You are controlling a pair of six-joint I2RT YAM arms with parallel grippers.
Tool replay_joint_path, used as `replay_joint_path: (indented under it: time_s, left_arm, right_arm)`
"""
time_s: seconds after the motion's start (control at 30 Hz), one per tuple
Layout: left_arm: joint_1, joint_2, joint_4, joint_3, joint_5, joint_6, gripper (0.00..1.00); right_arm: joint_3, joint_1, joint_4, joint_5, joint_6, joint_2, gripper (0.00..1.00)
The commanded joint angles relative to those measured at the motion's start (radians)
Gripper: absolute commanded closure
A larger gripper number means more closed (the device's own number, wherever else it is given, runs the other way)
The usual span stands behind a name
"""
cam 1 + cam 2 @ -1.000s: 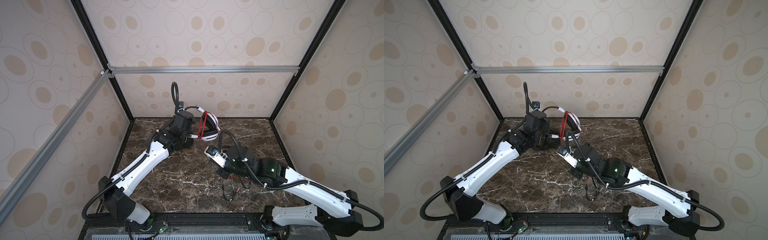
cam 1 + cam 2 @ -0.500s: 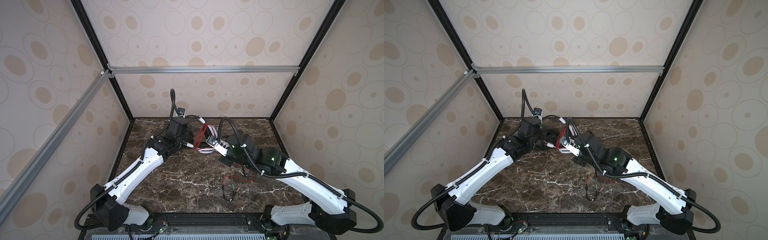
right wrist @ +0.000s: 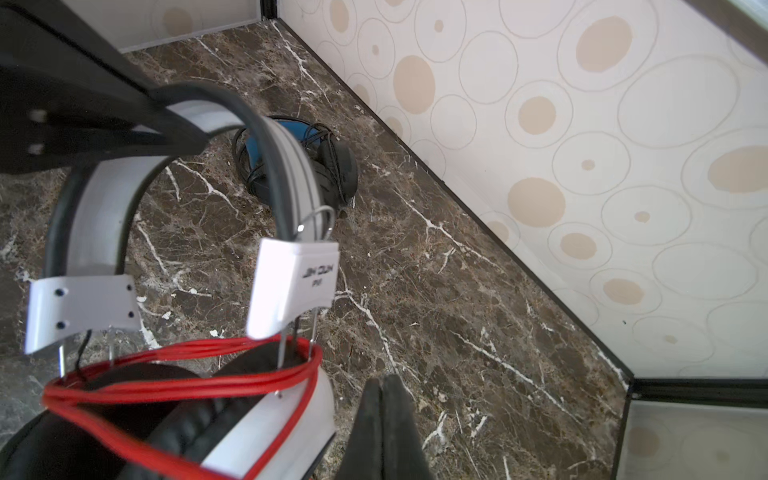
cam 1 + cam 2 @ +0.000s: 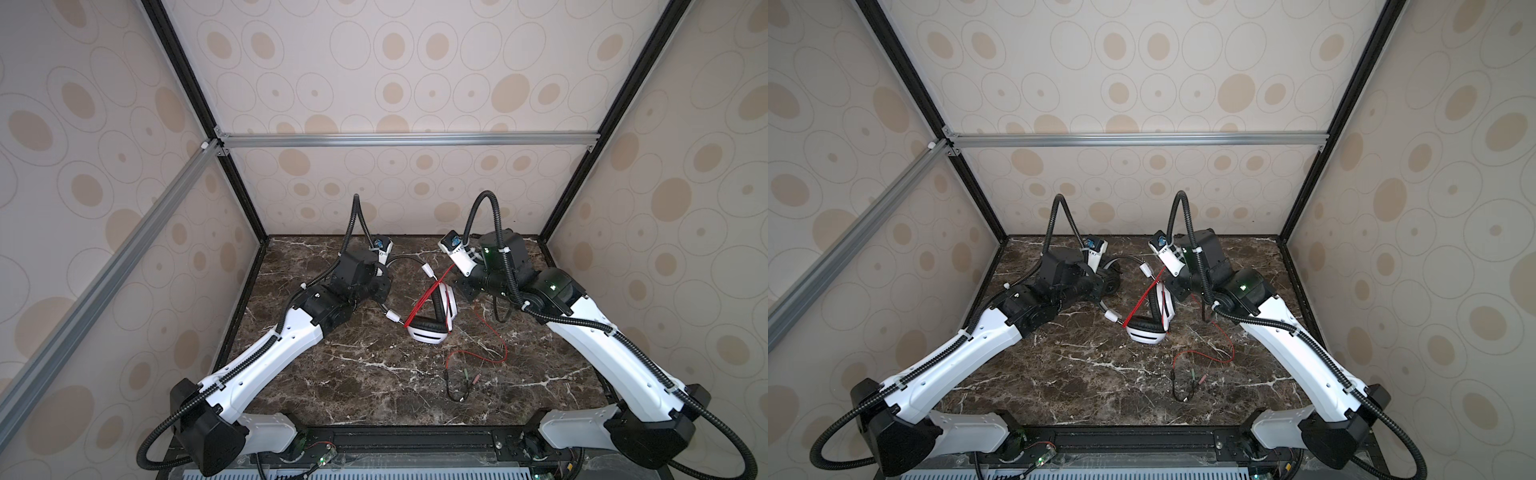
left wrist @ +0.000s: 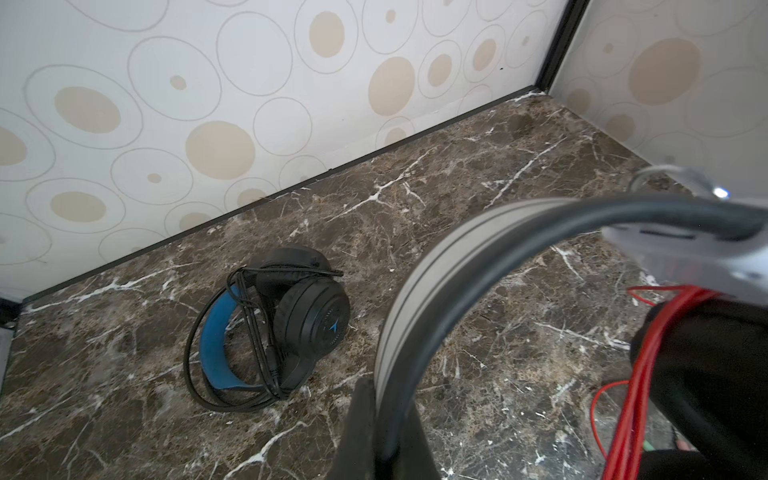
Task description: Wrap the headphones
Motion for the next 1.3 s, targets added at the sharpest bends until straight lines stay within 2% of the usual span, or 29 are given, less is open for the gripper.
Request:
replay_joint_path:
  time_s: [0.0,0.1,0.27,0.5,0.7,1.27]
  left_arm:
    - [-0.023,-0.036,0.037,0.010,0.084,-0.034,1.00]
    - [-0.029,-0.048,0.043,0.008,0.108,-0.055,1.00]
    - [-0.035,-0.054,0.042,0.029,0.149,-0.084,1.00]
    - [-0.039,-0.056,0.033,0.117,0.211,-0.107,1.00]
    - [-0.038,-0.015,0.006,0.259,0.258,-0.100,1.00]
    - [-0.039,0.073,0.070,0.514,0.347,-0.142,1.00]
  right_arm:
    - [-0.022,-0.047,0.050,-0.087,0.077,-0.013,1.00]
    - [-0.057,-0.100,0.072,-0.140,0.128,-0.023,0.99]
    - [-0.148,-0.212,0.155,-0.303,0.236,-0.062,0.96]
    - [-0.216,-0.255,0.216,-0.365,0.290,-0.079,0.94]
    - [-0.335,-0.293,0.439,-0.484,0.378,-0.172,0.89]
    - [-0.454,-0.314,0.651,-0.545,0.476,-0.216,0.87]
